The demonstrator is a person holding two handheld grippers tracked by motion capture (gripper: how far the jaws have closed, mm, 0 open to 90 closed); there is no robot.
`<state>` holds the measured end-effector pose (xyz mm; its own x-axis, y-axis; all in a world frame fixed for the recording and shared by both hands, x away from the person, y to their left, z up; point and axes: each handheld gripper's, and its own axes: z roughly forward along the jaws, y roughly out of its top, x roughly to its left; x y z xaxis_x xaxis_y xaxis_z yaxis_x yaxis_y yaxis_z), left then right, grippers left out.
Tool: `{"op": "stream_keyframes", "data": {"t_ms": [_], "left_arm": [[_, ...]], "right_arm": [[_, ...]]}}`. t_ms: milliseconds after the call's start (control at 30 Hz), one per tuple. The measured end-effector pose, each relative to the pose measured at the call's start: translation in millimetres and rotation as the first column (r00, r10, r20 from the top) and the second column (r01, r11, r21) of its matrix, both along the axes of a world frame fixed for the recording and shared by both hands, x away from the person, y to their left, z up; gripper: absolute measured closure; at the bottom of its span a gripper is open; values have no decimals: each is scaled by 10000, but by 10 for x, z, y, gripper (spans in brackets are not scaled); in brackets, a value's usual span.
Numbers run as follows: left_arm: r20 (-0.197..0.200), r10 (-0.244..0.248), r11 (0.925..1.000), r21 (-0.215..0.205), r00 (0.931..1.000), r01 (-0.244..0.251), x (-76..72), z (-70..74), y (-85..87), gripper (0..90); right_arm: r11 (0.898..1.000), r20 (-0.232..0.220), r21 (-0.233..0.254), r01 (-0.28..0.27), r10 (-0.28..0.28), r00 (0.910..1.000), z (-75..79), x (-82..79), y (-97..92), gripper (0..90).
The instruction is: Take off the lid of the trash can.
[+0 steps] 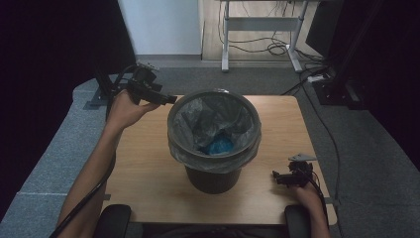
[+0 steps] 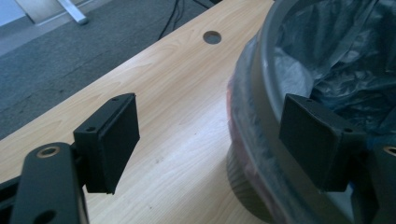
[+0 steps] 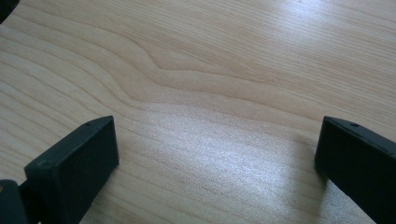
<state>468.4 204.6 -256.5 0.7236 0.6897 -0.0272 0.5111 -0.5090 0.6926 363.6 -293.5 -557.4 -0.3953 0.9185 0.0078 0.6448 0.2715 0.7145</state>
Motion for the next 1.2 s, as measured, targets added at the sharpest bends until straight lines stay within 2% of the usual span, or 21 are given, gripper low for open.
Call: {"op": "stream_keyframes", "data": {"t_ms": [200, 367, 533, 667, 833, 900, 1033, 1200], "left_arm": [[-160, -133, 9998, 120, 9998, 135, 64, -34, -157, 212], [-17, -142, 9993, 357, 9999, 142, 95, -56, -267, 260], [147, -286, 9990, 334, 9995, 281, 106, -62, -354, 389], [193, -412, 9973, 624, 9990, 399, 109, -67, -423, 477], [-15, -686, 9917, 1088, 9976, 683, 118, -116, -543, 566], [-136, -679, 9915, 1099, 9976, 690, 123, -133, -557, 617], [-378, -836, 9927, 839, 9958, 865, 122, -127, -564, 764], [-541, -750, 9934, 825, 9957, 793, 129, -99, -573, 774]], "right_arm": [[10000, 0, 0, 1, -1, 10000, 0, 0, 0, 0], [10000, 1, 1, -1, 1, 10000, 0, 0, 0, 0], [10000, 14, 6, -2, 2, 10000, -1, -2, 1, 0], [10000, 14, 8, 0, 0, 10000, -1, -2, 2, 0], [10000, 16, 8, -4, 4, 10000, -1, -2, 2, 0], [10000, 12, 5, -15, 15, 10000, -1, -3, 2, 0], [10000, 13, 3, -21, 21, 10000, -1, -4, 2, 0], [10000, 12, 4, -18, 18, 10000, -1, -4, 2, 0]]}}
